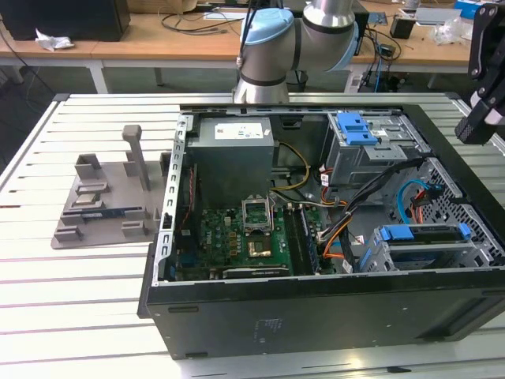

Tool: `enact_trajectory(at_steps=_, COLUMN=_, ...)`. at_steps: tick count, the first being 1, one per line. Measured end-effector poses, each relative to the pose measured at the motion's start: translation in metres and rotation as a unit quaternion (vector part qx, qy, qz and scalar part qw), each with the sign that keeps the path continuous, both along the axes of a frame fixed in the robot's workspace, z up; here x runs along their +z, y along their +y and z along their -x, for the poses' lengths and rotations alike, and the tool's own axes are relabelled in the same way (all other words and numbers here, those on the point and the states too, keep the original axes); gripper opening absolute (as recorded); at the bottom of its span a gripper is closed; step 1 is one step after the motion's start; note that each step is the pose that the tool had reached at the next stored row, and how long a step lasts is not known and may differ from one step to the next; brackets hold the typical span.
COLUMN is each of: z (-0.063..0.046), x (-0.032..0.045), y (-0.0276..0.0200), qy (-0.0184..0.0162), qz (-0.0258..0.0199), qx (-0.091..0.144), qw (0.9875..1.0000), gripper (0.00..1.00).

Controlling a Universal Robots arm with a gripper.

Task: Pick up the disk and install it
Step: 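Insert the disk into the insertion slot, then insert the first disk wire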

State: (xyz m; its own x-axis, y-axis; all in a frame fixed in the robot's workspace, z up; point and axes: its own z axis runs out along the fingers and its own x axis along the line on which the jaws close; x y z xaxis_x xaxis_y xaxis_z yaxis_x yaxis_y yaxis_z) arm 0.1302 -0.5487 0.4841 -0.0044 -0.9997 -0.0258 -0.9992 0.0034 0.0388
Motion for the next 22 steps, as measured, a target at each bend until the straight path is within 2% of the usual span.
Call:
enact_trajectory(at_steps=6, z=0.0, x=0.0134, y=0.0001, qy=0.0, qz=0.0, qx=0.0, qw=1.0, gripper=0.11)
enact_trajectory(at_steps=20, z=0.0, x=0.014, y=0.0, qy=0.0, qz=0.0, qx=0.0, qw=1.0, gripper=0.11)
enact_trajectory(at_steps=22, z=-0.01, x=0.0068, y=0.0028, qy=0.0021, qz=-0.0001, qx=0.0, qw=1.0, gripper=0.11)
